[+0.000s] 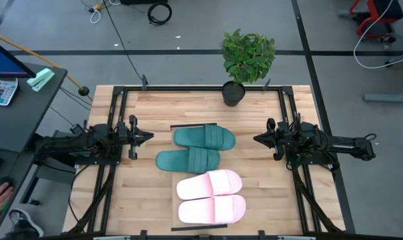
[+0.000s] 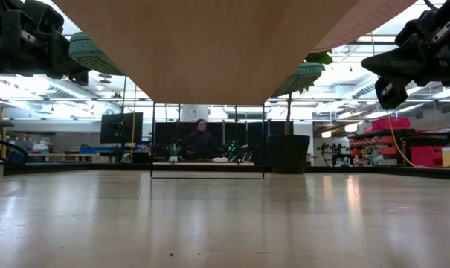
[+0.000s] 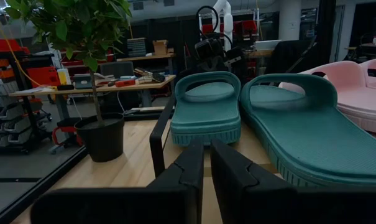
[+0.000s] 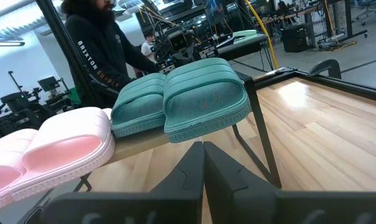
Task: Pick and place slides into the shelf
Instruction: Return to Home Position
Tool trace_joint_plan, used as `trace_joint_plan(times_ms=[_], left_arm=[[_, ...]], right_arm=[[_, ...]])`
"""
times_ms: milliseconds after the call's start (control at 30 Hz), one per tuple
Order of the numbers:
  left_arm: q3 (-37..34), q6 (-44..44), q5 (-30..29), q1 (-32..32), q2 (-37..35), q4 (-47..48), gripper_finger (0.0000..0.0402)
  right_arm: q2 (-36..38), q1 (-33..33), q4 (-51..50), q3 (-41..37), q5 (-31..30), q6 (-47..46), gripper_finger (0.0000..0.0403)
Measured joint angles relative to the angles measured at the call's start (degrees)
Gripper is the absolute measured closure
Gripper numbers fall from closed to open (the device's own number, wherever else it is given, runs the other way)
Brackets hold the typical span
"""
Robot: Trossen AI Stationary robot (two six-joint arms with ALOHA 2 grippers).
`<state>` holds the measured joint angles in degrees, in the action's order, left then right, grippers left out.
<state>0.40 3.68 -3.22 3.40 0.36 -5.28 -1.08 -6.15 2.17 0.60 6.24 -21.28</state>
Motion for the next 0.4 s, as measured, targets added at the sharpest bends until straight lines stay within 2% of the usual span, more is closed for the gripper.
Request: trace_joint_plan(times_ms=[400], left_arm=[[0.0, 0.0, 0.0, 0.0, 0.0, 0.0, 0.0383]], right_arm=[[0.0, 0.0, 0.0, 0.0, 0.0, 0.0, 0.0388]])
